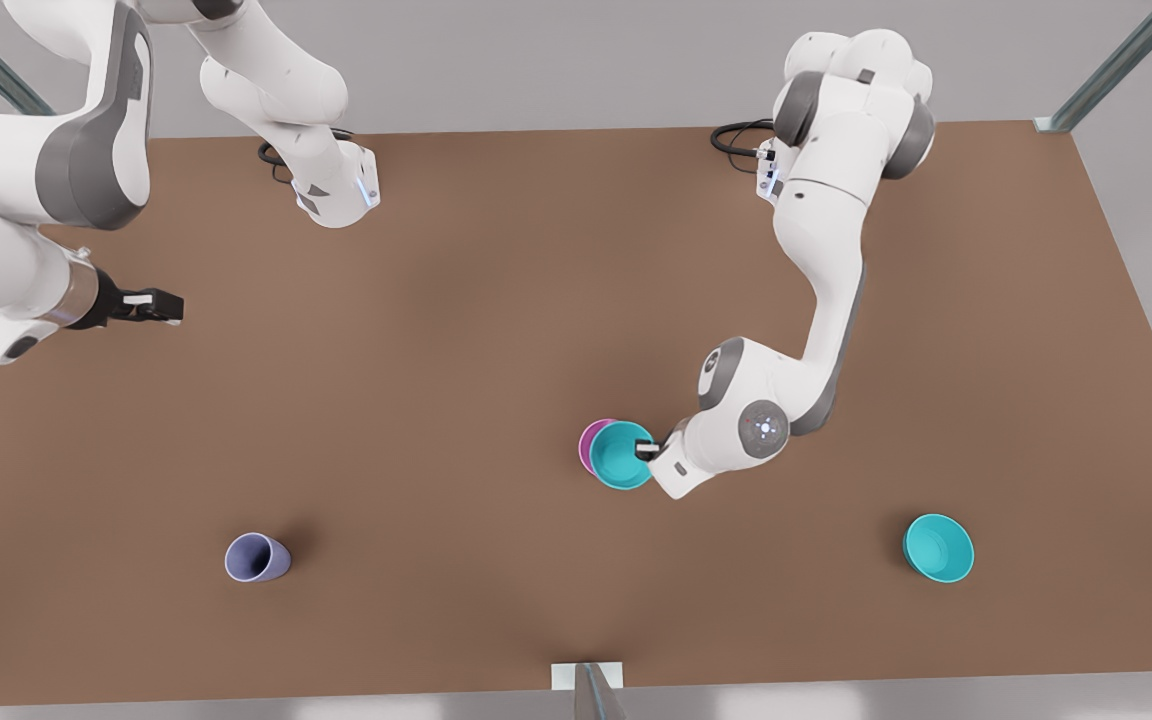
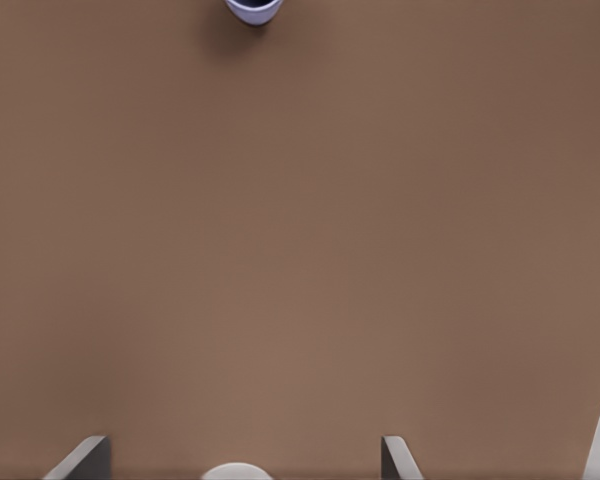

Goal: Stack the blue bowl on the pink bowl

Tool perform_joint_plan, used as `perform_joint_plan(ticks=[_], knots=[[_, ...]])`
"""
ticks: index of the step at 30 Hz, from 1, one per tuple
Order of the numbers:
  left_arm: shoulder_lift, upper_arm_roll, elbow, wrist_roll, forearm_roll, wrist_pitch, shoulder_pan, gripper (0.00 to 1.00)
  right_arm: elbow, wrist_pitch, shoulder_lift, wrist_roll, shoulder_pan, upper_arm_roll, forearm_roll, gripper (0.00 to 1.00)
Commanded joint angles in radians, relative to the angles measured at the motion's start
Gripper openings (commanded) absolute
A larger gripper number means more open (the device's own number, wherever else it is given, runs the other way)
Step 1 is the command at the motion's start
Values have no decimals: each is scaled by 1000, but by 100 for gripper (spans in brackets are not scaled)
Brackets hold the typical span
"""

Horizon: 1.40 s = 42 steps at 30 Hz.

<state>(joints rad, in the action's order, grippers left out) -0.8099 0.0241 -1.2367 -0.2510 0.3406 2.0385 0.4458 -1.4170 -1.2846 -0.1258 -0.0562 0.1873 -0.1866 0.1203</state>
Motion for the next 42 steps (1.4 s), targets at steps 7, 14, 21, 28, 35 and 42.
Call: perform_joint_plan(ticks=[7,14,21,28,35,42], knots=[[0,7,-13,-413,-3,45,27,21,0,-1,-9,-45,0,-1,-7,100],[40,4,-66,-406,-6,6,31,21,0,-1,-15,-45,0,-1,-7,100],[46,4,-115,-407,-6,68,37,21,0,-1,-18,-45,0,-1,-7,100],[40,5,-118,-402,-6,66,37,21,1,-1,-23,-45,0,-1,-7,100],[54,5,-135,-393,-5,43,39,100,1,-1,-26,-45,0,-1,-7,100],[324,-592,111,305,-106,-758,16,100,1,-1,-26,-45,1,-1,-7,100]])
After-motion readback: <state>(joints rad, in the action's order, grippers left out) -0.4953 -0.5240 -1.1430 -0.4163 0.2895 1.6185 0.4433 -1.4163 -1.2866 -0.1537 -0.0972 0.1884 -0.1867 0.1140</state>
